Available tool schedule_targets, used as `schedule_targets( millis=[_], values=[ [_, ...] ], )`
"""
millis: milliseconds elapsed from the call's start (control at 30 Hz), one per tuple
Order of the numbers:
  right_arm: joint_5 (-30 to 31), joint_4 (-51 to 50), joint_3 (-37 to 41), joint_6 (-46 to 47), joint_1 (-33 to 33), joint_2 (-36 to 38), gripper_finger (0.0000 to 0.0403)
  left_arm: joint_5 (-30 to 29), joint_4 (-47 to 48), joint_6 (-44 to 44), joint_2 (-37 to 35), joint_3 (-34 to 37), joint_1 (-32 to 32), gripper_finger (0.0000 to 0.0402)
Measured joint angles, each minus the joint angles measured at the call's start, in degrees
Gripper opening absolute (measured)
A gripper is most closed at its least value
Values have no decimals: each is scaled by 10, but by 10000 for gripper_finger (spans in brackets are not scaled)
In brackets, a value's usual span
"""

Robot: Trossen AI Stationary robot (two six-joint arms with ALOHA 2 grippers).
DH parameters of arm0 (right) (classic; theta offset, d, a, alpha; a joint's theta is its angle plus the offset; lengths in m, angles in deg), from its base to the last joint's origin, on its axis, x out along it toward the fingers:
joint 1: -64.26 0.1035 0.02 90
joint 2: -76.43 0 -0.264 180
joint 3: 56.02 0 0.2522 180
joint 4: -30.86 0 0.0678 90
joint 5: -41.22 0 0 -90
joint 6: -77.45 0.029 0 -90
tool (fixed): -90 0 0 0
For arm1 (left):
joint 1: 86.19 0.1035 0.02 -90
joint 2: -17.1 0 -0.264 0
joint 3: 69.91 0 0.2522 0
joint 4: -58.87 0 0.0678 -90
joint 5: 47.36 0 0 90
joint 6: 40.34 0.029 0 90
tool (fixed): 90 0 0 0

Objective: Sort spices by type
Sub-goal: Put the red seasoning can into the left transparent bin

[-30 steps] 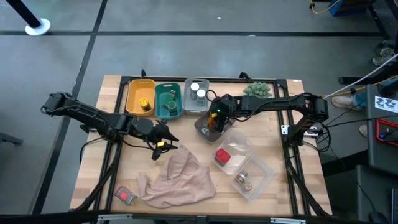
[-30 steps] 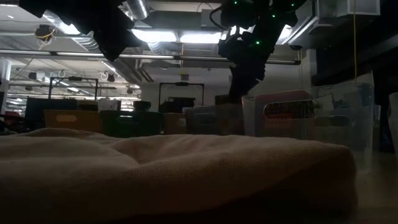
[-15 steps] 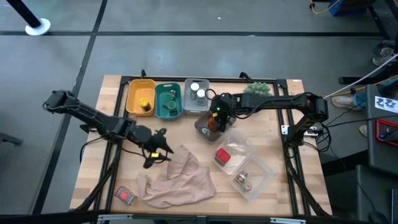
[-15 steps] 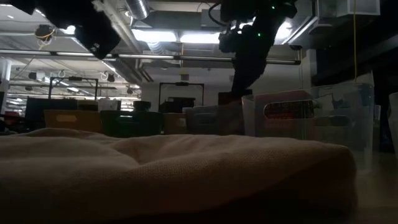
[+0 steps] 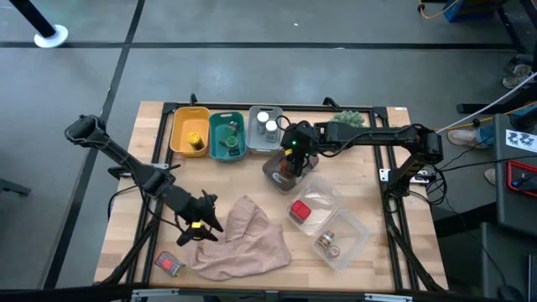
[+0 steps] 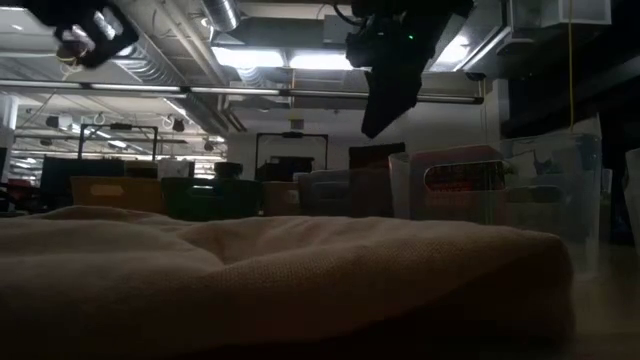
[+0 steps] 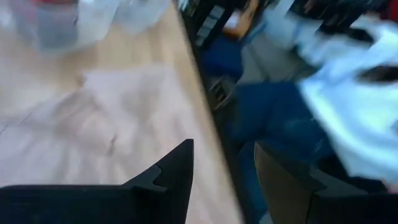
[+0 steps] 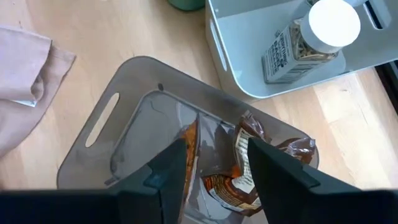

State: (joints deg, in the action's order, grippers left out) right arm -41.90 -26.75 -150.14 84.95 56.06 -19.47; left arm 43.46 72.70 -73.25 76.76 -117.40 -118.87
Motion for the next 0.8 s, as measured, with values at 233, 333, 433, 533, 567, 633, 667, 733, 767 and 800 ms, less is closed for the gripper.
schedule_targets(
  millis=[233,333,433,533,567,633,667,733,767,800],
  values=[
    [0,0,0,-5,0,0,172,-6,-95,-4,0,0,13,155],
    [0,0,0,-5,0,0,172,-8,-92,-12,-2,-7,16,155],
    [0,1,0,-5,0,0,172,-2,-73,9,-2,-35,4,155],
    [0,6,0,-4,0,0,172,12,-19,51,-2,-88,-17,155],
    [0,9,0,-3,0,0,172,13,17,61,-2,-110,-27,155],
    [-1,10,0,3,0,0,172,14,106,77,3,-160,-49,155],
    [-1,11,0,12,0,0,172,14,151,78,8,-185,-60,155],
    [-1,11,0,29,0,0,172,6,250,72,24,-232,-85,155],
    [-1,12,0,38,0,0,172,1,298,63,33,-252,-96,155],
    [-1,11,0,44,0,0,172,-4,343,52,43,-271,-106,155]
  ],
)
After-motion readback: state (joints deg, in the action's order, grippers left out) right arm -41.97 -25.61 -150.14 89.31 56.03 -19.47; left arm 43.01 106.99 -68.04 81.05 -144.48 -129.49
